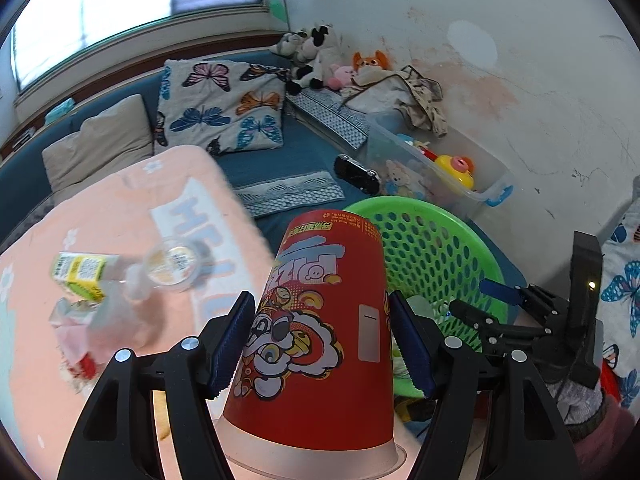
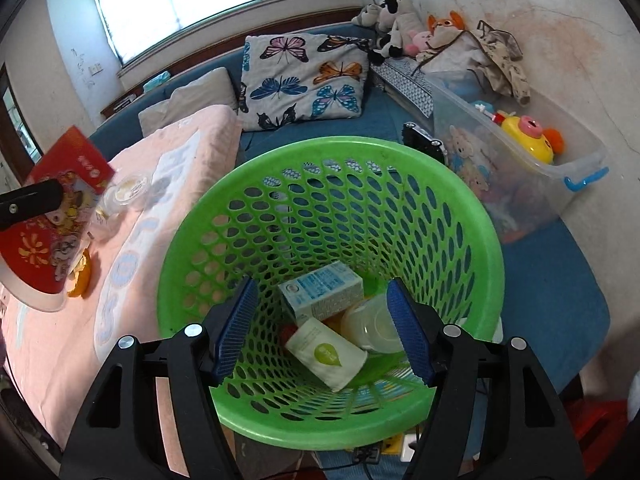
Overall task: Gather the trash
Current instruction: 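Release white paper cup into basket with right gripper while left gripper drops red cup in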
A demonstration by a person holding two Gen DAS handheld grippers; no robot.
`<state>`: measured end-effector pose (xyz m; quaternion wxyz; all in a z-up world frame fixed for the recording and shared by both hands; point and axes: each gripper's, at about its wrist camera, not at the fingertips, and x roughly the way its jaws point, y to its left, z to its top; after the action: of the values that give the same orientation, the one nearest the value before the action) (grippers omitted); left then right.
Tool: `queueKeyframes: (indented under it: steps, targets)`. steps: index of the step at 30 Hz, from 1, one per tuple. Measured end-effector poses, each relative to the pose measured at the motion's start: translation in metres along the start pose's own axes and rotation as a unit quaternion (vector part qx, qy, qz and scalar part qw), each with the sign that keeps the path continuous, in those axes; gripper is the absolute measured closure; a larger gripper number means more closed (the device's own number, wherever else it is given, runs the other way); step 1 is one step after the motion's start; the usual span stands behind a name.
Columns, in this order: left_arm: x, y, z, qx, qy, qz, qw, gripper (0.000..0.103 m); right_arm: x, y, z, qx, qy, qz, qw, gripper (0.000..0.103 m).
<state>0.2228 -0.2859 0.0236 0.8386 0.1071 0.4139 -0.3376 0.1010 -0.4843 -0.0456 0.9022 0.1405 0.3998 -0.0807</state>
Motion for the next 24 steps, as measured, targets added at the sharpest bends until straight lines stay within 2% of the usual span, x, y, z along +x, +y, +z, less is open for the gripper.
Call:
queueKeyframes:
  steps: [15,19,24]
  targets:
    - [0.043,-0.038,0.006,0.004,0.027,-0.023,0.9993,0.036,-0.021,-0.017,-0.011,0.01,-0.015,0.001,1.0,0.034]
    - [0.046,-0.04,0.007,0.001,0.024,-0.027,0.9994,0.029,-0.024,-0.017,-0.012,0.012,-0.018,0.001,1.0,0.034]
    - [0.04,-0.041,0.004,0.006,0.019,-0.03,0.9993,0.027,-0.028,-0.017,-0.014,0.012,-0.02,0.001,1.0,0.034]
